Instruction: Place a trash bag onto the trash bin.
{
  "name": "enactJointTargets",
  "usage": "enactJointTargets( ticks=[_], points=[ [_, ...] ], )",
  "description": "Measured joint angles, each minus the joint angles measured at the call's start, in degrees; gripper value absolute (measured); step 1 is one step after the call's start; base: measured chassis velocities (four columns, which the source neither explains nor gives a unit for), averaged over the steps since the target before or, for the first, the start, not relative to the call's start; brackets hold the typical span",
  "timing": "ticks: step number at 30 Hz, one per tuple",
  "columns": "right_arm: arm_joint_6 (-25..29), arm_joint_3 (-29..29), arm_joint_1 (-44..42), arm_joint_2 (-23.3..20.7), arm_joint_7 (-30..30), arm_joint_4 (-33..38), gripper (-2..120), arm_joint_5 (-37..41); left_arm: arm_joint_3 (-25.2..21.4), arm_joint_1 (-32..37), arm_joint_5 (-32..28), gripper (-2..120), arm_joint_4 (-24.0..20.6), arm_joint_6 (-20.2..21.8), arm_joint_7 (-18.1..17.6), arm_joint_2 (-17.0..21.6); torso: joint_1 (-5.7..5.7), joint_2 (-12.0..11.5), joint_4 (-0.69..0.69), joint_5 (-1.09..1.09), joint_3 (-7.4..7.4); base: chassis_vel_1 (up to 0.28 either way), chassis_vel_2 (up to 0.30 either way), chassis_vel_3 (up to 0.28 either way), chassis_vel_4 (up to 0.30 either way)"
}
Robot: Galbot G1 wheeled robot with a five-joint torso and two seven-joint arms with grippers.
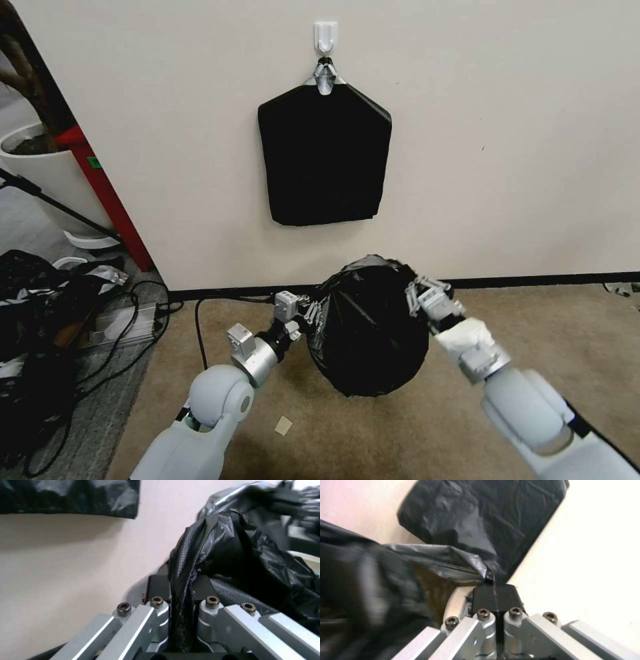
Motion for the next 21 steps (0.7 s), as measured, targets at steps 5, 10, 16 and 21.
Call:
enactJointTargets(
  ticks=[5, 10, 16, 21],
  points=[
    [0.1, -0.2, 4.1, -2.6, -5.1, -4.5, 0, 8.1, -2.0, -0.5, 3.1, 7, 2.5, -3.7, 7.6, 0.1, 0.0, 0.0, 0.0, 0.0, 0.0, 0.0, 0.0, 0.0, 0.0],
    [4.9, -0.8, 6.6, -4.7, -14.4, -10.9, 0, 11.8, -4.6, -0.8, 1.4, 7, 3.2, -4.6, 13.4, 0.2, 0.0, 0.0, 0.0, 0.0, 0.0, 0.0, 0.0, 0.0, 0.0],
    [12.0, -0.6, 8.6, -2.9, -18.4, -16.8, 0, 5.7, -5.6, -0.5, -2.3, 7, 2.6, -4.2, 18.7, 0.1, 0.0, 0.0, 0.0, 0.01, 0.0, 0.0, 0.0, 0.0, 0.0],
    [16.2, 0.0, 11.5, -0.1, -20.4, -21.1, 0, -3.7, -5.2, 0.3, -2.3, 7, 2.4, -3.6, 22.9, -0.5, 0.0, 0.0, 0.01, 0.0, 0.0, 0.0, 0.0, 0.0, 0.0]
  ],
)
